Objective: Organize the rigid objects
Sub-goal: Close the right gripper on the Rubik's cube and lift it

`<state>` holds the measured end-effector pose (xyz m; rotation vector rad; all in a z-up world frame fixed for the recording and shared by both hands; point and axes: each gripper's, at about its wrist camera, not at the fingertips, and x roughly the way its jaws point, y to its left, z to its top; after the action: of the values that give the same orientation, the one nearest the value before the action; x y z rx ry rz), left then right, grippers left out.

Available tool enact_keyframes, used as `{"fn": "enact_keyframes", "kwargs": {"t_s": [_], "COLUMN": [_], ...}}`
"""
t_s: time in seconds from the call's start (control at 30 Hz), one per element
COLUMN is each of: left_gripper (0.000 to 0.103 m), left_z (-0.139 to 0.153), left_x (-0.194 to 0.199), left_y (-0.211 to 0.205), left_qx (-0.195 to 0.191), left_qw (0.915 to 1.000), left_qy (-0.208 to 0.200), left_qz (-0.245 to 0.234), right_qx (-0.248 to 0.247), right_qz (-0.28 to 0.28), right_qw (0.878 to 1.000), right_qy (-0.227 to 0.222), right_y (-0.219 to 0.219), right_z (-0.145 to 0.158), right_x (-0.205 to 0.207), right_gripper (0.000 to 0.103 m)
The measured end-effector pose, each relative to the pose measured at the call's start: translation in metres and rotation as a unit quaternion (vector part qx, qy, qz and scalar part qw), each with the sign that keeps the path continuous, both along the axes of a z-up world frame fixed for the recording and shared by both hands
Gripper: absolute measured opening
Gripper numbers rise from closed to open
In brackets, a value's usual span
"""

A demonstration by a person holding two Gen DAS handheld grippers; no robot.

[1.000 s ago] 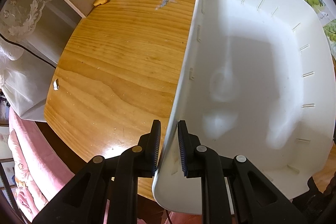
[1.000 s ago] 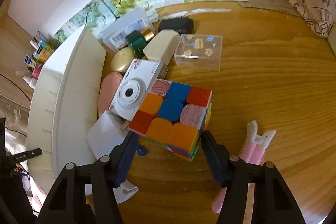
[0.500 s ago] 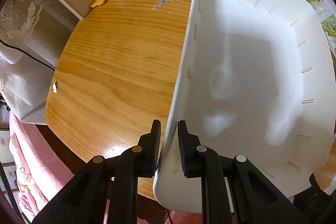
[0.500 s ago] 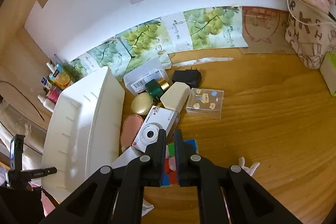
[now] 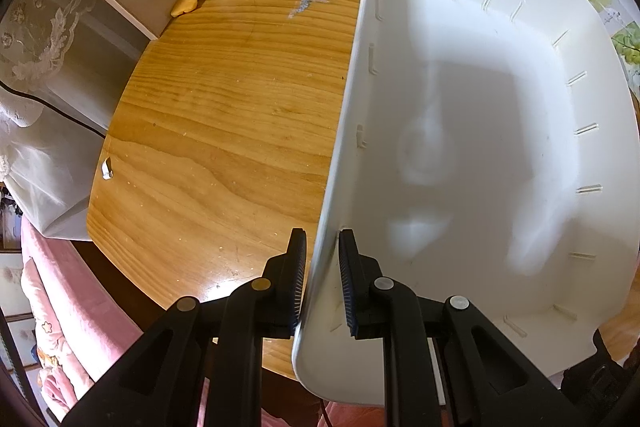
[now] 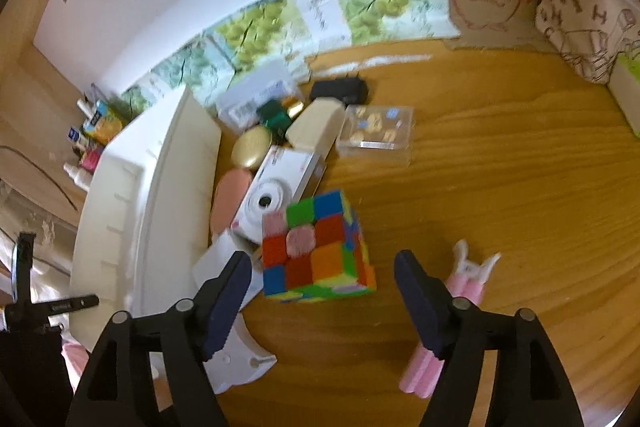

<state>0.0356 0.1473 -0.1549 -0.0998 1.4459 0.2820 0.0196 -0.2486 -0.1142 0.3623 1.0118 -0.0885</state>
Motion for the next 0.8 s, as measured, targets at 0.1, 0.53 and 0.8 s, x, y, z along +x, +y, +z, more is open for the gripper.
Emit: {"fn": "enact_keyframes", "kwargs": {"t_s": [0.1, 0.53, 0.8], "left_gripper": [0.018, 0.018, 0.018], "left_z": [0.0, -0.003, -0.003], "left_x": [-0.001, -0.007, -0.006], "left_y": [0.0, -0.002, -0.001], "left_qx": [0.002, 0.002, 0.002], "left_qw": [1.0, 1.0, 0.9999], "left_qy": [0.001, 0.008, 0.01], "left_qz": [-0.001, 0.005, 0.002], "right_qx": [-0.007, -0.054, -0.039], "right_qz": [0.011, 0.02, 0.021], "right_qw": [1.0, 0.998, 0.998], "right_qy": [0.015, 0.01, -0.037], "right_y": [0.007, 0.011, 0.014], "right_z": [-0.011, -0.019, 0.016], "right_x": [0.005, 0.013, 0.01], "right_gripper": [0.076, 0.061, 0.061]}}
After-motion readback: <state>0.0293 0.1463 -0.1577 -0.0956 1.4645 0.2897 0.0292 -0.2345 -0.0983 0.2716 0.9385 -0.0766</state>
